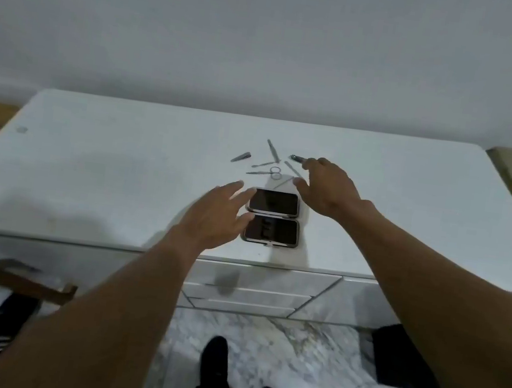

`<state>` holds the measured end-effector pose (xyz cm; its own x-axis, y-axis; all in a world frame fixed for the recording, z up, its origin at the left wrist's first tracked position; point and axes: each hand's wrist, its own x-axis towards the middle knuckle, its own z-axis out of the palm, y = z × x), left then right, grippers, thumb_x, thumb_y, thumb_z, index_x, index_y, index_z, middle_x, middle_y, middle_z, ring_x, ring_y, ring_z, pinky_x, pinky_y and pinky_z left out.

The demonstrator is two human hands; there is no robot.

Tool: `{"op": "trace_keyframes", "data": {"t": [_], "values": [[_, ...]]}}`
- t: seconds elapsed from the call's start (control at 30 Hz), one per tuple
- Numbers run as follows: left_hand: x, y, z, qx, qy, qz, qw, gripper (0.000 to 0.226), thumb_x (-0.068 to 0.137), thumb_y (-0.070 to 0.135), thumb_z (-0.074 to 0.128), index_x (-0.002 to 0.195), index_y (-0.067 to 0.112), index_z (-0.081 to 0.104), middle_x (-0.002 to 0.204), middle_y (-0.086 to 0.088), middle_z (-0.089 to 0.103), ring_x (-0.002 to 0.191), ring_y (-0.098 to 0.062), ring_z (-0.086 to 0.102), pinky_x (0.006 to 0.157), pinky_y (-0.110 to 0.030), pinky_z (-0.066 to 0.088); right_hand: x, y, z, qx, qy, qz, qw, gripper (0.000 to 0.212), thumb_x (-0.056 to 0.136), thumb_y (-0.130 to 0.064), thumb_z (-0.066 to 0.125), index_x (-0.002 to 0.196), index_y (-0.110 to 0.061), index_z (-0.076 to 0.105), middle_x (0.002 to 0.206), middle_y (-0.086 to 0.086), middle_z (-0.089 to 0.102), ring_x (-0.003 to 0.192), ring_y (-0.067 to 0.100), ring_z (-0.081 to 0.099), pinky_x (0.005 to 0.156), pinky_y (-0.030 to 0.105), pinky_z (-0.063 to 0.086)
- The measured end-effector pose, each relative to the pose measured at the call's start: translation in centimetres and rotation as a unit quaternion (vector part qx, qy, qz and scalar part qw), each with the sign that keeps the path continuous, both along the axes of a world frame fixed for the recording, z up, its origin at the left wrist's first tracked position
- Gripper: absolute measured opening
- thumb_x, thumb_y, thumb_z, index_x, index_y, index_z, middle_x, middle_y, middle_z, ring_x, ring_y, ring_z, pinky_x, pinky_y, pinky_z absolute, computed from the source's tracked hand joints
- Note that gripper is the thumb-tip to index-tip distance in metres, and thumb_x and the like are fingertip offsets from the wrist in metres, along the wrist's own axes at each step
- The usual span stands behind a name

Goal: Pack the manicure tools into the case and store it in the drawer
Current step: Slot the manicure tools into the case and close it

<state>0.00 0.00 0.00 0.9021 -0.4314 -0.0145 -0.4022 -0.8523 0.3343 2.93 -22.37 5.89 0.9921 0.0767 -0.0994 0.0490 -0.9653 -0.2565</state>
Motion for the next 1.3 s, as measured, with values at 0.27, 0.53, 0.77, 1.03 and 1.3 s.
{"op": "trace_keyframes", "data": {"t": [0.27, 0.53, 0.77, 1.03, 1.3], "values": [[1.4, 2.2, -4.2, -0.023, -0.037, -0.036, 0.998, 0.054, 0.095, 0.048, 0.042, 0.141, 0.021, 0.05, 0.142, -0.014, 0.051, 0.131, -0.029, 0.046, 0.111, -0.043, 0.033, 4.9, 1.4, -3.0, -0.045, 0.024, -0.045, 0.998, 0.044, 0.098, -0.027, 0.045, 0.138, -0.01, 0.044, 0.138, 0.016, 0.046, 0.124, 0.035, 0.047, 0.095, 0.047, 0.047], [1.7, 2.1, -4.8, -0.051, -0.059, -0.03, 0.997, 0.052, 0.092, 0.046, 0.049, 0.138, 0.022, 0.053, 0.138, -0.01, 0.052, 0.127, -0.026, 0.047, 0.107, -0.042, 0.038, 8.4, 1.3, -4.9, -0.079, 0.024, -0.078, 0.994, 0.033, 0.098, -0.024, 0.046, 0.127, -0.008, 0.052, 0.127, 0.015, 0.055, 0.116, 0.036, 0.052, 0.088, 0.045, 0.046], [1.8, 2.0, -5.1, -0.063, -0.062, -0.033, 0.996, 0.052, 0.092, 0.046, 0.048, 0.138, 0.022, 0.052, 0.138, -0.009, 0.051, 0.129, -0.026, 0.046, 0.106, -0.044, 0.039, 9.7, 1.8, -5.6, -0.092, -0.022, -0.072, 0.993, 0.024, 0.094, -0.015, 0.054, 0.115, -0.004, 0.052, 0.113, 0.015, 0.06, 0.104, 0.036, 0.057, 0.07, 0.037, 0.038], [1.9, 2.0, -5.3, -0.062, -0.066, -0.032, 0.995, 0.054, 0.091, 0.048, 0.047, 0.14, 0.026, 0.05, 0.141, -0.005, 0.05, 0.131, -0.023, 0.043, 0.109, -0.04, 0.038, 10.0, 1.6, -5.7, -0.075, -0.031, -0.061, 0.995, 0.025, 0.09, -0.005, 0.051, 0.115, -0.001, 0.053, 0.114, 0.018, 0.061, 0.105, 0.036, 0.056, 0.073, 0.036, 0.038], [1.9, 2.1, -5.8, -0.079, -0.077, -0.021, 0.994, 0.053, 0.09, 0.049, 0.05, 0.139, 0.029, 0.051, 0.14, -0.002, 0.05, 0.13, -0.02, 0.044, 0.106, -0.039, 0.042, 7.0, 0.6, -4.6, 0.086, -0.066, -0.143, 0.984, 0.021, 0.089, -0.016, 0.056, 0.106, -0.005, 0.062, 0.113, 0.012, 0.057, 0.097, 0.032, 0.059, 0.074, 0.033, 0.044]]}}
